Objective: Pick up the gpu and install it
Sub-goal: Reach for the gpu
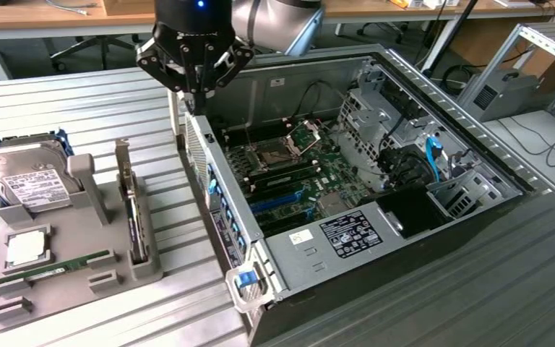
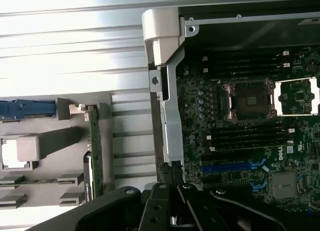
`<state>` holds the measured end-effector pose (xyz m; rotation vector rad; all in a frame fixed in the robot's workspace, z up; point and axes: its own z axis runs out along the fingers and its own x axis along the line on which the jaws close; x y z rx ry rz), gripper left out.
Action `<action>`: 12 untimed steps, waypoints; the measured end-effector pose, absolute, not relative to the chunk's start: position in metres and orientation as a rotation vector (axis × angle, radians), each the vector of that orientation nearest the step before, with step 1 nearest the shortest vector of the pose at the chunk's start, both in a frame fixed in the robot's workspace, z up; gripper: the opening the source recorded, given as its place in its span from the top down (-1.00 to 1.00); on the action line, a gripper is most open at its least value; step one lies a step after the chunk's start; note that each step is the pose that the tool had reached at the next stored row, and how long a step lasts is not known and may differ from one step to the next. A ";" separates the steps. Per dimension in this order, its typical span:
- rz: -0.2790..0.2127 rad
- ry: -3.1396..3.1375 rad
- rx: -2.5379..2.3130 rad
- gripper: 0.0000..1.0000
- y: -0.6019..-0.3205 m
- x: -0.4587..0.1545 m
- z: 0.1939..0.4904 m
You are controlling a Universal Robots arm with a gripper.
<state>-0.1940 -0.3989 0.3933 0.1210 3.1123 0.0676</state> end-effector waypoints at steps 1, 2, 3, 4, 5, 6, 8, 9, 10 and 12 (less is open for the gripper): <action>0.068 3.112 0.121 0.79 -0.399 -0.196 0.393; 0.068 3.112 0.121 0.79 -0.399 -0.199 0.393; 0.068 3.112 0.122 0.79 -0.399 -0.202 0.393; 0.068 3.112 0.122 0.79 -0.399 -0.203 0.393; 0.068 3.112 0.122 0.79 -0.399 -0.205 0.393; 0.068 3.112 0.122 0.79 -0.399 -0.207 0.393; 0.068 3.112 0.123 0.79 -0.399 -0.212 0.393; 0.067 3.112 0.123 0.79 -0.399 -0.213 0.393; 0.068 3.112 0.123 0.79 -0.399 -0.214 0.393; 0.068 3.112 0.123 0.79 -0.399 -0.216 0.393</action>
